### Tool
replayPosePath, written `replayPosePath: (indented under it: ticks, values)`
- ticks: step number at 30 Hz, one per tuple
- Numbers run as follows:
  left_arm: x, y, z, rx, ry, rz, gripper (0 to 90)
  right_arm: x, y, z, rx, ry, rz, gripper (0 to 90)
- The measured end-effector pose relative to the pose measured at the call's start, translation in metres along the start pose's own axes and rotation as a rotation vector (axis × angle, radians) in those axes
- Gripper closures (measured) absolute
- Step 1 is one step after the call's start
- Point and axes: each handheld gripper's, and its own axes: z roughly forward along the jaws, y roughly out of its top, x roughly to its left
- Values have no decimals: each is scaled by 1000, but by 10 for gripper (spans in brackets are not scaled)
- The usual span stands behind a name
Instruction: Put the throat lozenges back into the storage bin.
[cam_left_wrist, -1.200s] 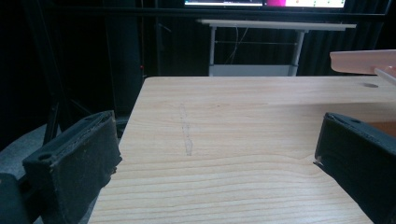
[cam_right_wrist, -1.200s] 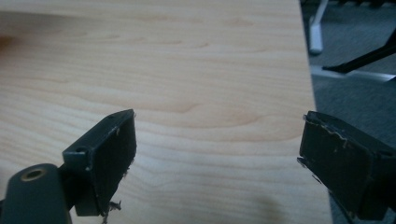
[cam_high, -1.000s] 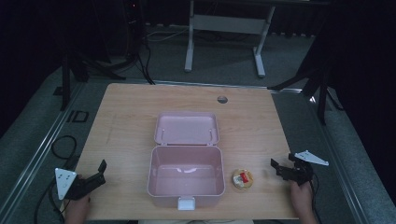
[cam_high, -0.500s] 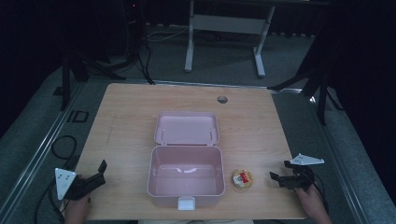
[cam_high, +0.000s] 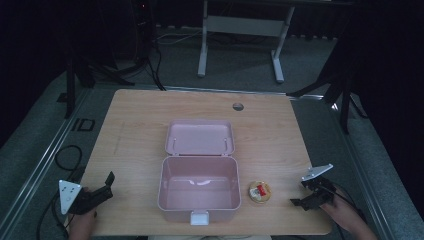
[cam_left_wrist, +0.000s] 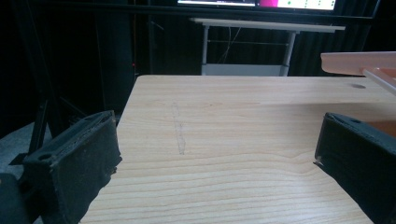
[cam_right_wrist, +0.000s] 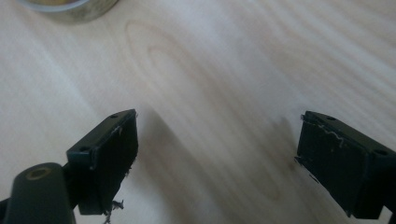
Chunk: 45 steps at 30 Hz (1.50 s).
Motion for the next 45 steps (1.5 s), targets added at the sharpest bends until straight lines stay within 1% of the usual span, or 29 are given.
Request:
replayPosePath:
  ticks: [1, 3, 4, 5, 6, 7, 8, 9, 10, 11, 12, 13, 14, 15, 17, 20, 21, 23, 24, 25, 26, 29, 32, 34, 37, 38, 39, 40, 45]
  values:
    - [0, 0, 0, 0, 0, 0, 3, 0, 0, 0, 0, 0, 0, 121]
    - [0, 0, 0, 1, -2, 0, 3, 1, 3, -1, 43, -3, -25, 121]
    - [0, 0, 0, 2, -4, -1, 3, 2, 5, -1, 71, 8, -33, 121]
    - [0, 0, 0, 2, -4, -1, 3, 2, 5, -1, 71, 8, -33, 121]
    - [0, 0, 0, 2, -4, 0, 3, 5, 11, -1, 160, 20, -76, 121]
    - [0, 0, 0, 2, -4, 0, 3, 6, 13, -2, 183, 18, -88, 121]
    - [0, 0, 0, 2, -4, 0, 3, 6, 13, -2, 183, 18, -88, 121]
    - [0, 0, 0, 2, -4, 0, 3, 7, 15, -2, 208, 34, -95, 121]
    - [0, 0, 0, 3, -5, 0, 3, 10, 20, -1, 268, 32, -122, 122]
    - [0, 0, 0, 3, -5, -1, 3, 11, 22, -1, 299, 40, -128, 121]
    - [0, 0, 0, 3, -5, -1, 3, 11, 22, -1, 299, 40, -128, 121]
    - [0, 0, 0, 3, -6, -1, 3, 14, 27, 0, 348, 49, -158, 122]
    - [0, 0, 0, 3, -6, -1, 3, 15, 29, 0, 373, 54, -170, 121]
    - [0, 0, 0, 4, -8, -3, 3, 17, 32, 1, 397, 63, -178, 121]
    - [0, 0, 0, 4, -10, -4, 3, 20, 36, 1, 423, 72, -200, 121]
    - [0, 0, 0, 3, -12, -5, 3, 22, 39, 1, 437, 77, -213, 129]
    - [0, 0, 0, 3, -12, -6, 3, 24, 42, 2, 448, 92, -217, 129]
    - [1, 0, 0, 4, -14, -7, 3, 25, 44, 2, 457, 95, -227, 132]
    - [1, 0, 0, 7, -19, -11, 3, 29, 46, 3, 473, 87, -256, 132]
    - [1, 0, 0, 7, -19, -11, 3, 29, 46, 3, 473, 87, -256, 132]
    - [1, 0, 0, 7, -20, -11, 3, 31, 47, 3, 480, 83, -276, 129]
    - [0, 0, 0, 8, -20, -7, 3, 34, 51, 4, 472, 99, -284, 130]
    - [0, 0, 0, 8, -19, -4, 3, 39, 56, 6, 482, 97, -321, 132]
    - [0, 0, 0, 8, -19, -6, 3, 41, 58, 8, 491, 103, -330, 132]
    - [0, 0, 0, 8, -19, -6, 3, 43, 64, 10, 487, 111, -338, 131]
    - [0, 0, 0, 8, -19, -5, 3, 44, 66, 11, 481, 107, -347, 127]
    - [0, 0, 0, 8, -20, -6, 3, 46, 68, 12, 478, 91, -352, 125]
    - [0, 0, 0, 8, -20, -6, 3, 46, 68, 12, 478, 91, -352, 125]
    - [0, 0, 0, 8, -20, -6, 3, 50, 84, 17, 490, 105, -363, 135]
